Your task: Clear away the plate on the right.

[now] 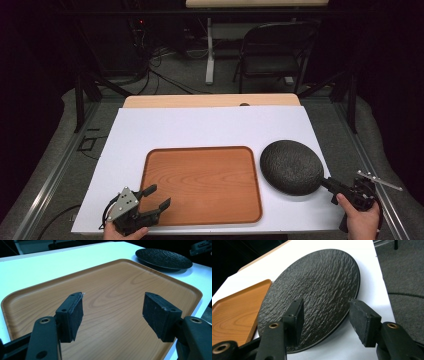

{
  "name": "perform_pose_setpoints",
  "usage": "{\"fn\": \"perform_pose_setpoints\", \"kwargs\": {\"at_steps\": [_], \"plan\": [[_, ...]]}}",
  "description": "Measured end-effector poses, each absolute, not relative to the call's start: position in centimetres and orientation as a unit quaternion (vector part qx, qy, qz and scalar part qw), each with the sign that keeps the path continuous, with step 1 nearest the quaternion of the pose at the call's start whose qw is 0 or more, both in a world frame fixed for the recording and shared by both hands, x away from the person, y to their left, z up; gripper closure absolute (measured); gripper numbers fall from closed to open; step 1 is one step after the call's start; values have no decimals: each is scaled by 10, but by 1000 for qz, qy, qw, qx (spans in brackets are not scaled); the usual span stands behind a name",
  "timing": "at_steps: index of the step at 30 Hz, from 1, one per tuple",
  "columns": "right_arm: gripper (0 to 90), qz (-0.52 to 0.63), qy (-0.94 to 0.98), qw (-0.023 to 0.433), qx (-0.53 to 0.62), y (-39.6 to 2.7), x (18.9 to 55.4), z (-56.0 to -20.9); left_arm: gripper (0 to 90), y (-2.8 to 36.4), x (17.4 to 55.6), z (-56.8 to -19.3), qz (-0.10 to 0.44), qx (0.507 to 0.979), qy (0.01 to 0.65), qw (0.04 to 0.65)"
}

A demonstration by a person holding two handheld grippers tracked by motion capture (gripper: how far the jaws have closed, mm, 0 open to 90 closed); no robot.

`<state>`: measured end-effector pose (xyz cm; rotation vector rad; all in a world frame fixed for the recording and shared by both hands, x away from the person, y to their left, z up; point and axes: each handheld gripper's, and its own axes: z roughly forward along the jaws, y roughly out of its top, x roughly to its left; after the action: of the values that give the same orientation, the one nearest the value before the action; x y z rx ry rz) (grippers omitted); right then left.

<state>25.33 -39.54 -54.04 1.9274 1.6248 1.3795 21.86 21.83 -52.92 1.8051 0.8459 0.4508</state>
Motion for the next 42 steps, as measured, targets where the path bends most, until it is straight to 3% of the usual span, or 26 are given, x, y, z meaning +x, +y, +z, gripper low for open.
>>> {"fn": "perform_pose_setpoints", "kwargs": {"at_steps": [25,42], "plan": [[476,463,542,75,697,-388,266,-563,328,218,219,-530,185,757,350,519],[484,474,532,65,699,-389,270,-567,328,217,219,-530,184,758,351,518]]}}
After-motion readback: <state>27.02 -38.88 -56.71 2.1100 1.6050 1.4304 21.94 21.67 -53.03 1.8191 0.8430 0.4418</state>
